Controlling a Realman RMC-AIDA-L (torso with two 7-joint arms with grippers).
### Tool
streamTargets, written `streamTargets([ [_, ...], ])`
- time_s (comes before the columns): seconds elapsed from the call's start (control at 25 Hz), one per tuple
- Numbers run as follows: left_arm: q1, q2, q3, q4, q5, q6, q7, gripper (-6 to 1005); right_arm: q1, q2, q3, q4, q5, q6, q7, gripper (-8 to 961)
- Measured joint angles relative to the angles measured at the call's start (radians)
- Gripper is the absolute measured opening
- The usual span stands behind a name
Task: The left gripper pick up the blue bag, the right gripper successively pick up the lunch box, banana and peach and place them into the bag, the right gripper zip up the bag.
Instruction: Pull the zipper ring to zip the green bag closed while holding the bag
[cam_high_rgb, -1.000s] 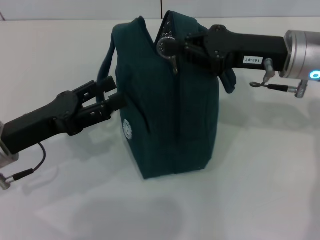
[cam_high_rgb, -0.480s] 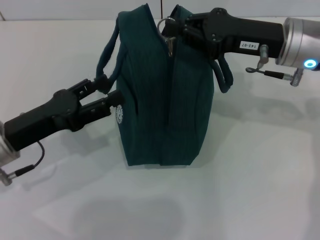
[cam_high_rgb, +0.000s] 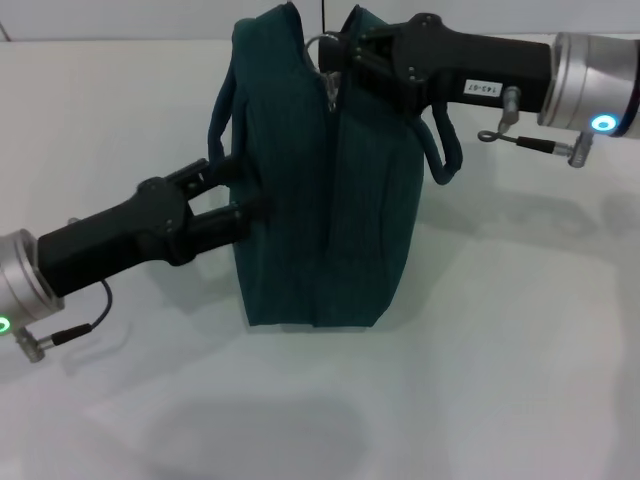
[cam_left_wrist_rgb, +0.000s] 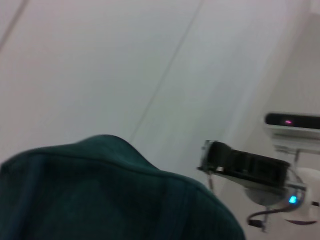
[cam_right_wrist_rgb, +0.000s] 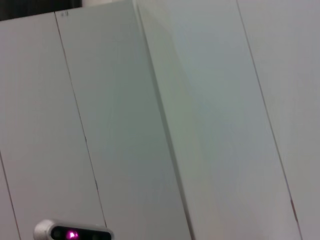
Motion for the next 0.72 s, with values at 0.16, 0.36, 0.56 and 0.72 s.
streamTargets([
  [0.16,-0.006,-0.003,0.006,-0.003,-0.005,-0.007,0.0,883,0.005,0.0,-0.016,-0.001,0.007,0.015,-0.004,70],
  [0.36,-0.025,-0.004,0.001,-0.03,-0.011,-0.063,0.001,880,0.016,0.0,-0.021,-0.001,0.007,0.026,-0.014,71],
  [0.56,-0.043,-0.004,0.001,-0.036,-0.012,-0.1,0.007,836,0.017,0.0,-0.024,-0.001,0.008,0.036,-0.015,72],
  [0.72,-0.055,-0.003,0.002,-0.039,-0.023,-0.102,0.006,801,0.017,0.0,-0.028,-0.001,0.009,0.037,-0.015,73],
])
